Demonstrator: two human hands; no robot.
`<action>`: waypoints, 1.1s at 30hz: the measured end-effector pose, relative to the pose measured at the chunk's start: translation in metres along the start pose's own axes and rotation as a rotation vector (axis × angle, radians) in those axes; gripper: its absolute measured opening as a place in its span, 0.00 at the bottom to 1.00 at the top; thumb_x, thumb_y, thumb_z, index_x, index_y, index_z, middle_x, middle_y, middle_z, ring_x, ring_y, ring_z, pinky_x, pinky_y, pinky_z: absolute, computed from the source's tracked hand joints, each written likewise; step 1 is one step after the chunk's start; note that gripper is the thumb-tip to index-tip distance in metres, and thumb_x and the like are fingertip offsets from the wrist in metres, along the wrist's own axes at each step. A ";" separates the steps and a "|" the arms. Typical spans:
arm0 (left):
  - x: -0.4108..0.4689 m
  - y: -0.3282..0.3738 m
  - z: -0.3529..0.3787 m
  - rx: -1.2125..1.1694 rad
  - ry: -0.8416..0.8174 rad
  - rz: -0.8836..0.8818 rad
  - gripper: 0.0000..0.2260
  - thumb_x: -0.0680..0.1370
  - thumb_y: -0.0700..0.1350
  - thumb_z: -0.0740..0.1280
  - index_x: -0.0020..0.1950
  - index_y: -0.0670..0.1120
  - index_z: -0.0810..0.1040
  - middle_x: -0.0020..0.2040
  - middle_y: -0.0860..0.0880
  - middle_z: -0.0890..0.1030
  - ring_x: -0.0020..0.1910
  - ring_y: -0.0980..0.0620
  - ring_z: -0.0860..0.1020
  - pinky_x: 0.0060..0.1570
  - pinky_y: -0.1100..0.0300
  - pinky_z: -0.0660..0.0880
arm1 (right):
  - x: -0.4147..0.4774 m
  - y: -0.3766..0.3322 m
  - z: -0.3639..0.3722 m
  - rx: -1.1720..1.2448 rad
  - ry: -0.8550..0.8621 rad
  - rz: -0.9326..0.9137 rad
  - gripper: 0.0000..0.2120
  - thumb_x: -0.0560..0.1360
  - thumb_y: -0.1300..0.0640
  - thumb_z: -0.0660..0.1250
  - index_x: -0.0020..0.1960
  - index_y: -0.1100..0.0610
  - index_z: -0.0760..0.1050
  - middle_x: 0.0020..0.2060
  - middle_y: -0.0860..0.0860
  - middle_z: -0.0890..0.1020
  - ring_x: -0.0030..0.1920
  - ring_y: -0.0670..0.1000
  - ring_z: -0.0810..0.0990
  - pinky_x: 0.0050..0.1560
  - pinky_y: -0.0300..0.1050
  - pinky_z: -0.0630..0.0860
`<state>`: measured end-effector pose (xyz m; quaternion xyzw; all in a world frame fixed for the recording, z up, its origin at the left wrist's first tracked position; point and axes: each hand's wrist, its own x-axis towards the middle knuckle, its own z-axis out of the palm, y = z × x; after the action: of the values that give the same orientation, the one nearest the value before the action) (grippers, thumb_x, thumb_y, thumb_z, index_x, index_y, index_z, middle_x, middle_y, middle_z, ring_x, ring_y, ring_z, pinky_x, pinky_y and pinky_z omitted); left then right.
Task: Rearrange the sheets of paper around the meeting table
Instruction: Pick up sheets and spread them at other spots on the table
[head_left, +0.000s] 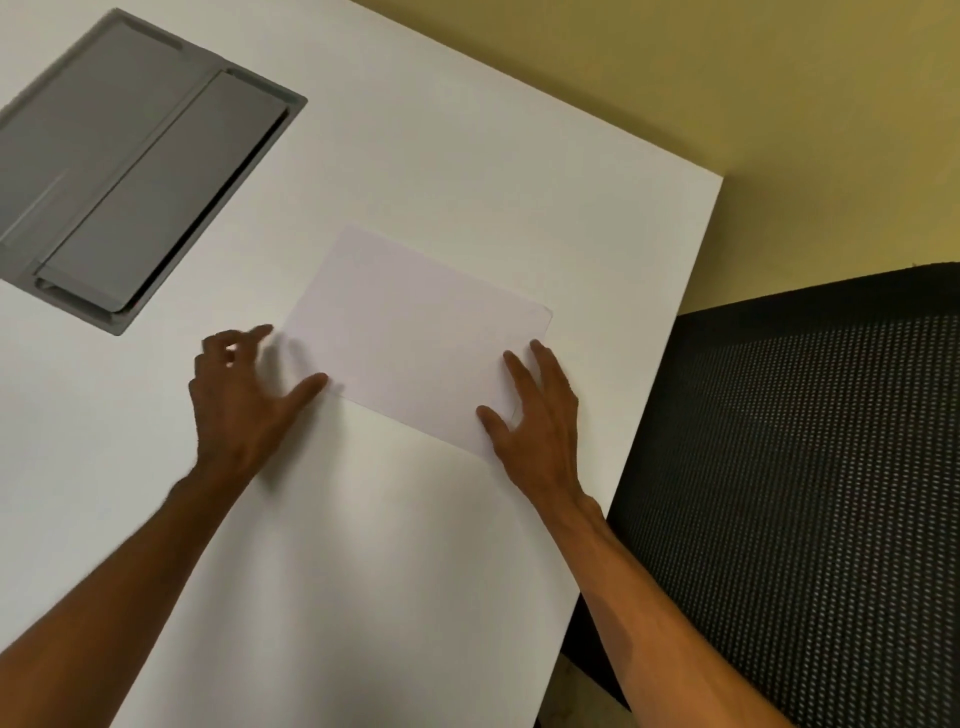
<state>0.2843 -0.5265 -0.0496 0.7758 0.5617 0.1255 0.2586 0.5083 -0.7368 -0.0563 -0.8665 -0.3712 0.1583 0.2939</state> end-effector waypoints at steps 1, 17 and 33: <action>-0.001 0.000 0.001 0.063 -0.038 0.059 0.36 0.70 0.63 0.75 0.73 0.50 0.71 0.74 0.45 0.68 0.71 0.42 0.69 0.71 0.44 0.64 | 0.001 0.000 0.000 -0.004 -0.029 -0.040 0.34 0.76 0.51 0.73 0.78 0.54 0.65 0.81 0.53 0.59 0.81 0.52 0.54 0.79 0.47 0.50; -0.009 -0.012 0.011 0.149 -0.194 0.011 0.29 0.76 0.62 0.68 0.74 0.51 0.71 0.80 0.52 0.63 0.80 0.42 0.58 0.68 0.40 0.67 | 0.006 0.006 0.004 -0.135 -0.119 -0.115 0.30 0.76 0.50 0.70 0.76 0.56 0.68 0.79 0.54 0.62 0.81 0.53 0.55 0.80 0.51 0.46; -0.028 -0.002 -0.011 0.166 -0.104 0.063 0.33 0.80 0.62 0.60 0.79 0.43 0.63 0.80 0.43 0.61 0.81 0.48 0.54 0.80 0.50 0.41 | -0.002 -0.008 -0.001 -0.143 -0.093 -0.133 0.30 0.79 0.50 0.66 0.78 0.57 0.64 0.80 0.55 0.61 0.81 0.55 0.57 0.79 0.56 0.55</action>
<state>0.2678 -0.5493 -0.0392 0.8172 0.5315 0.0462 0.2180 0.5036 -0.7343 -0.0504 -0.8504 -0.4516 0.1515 0.2234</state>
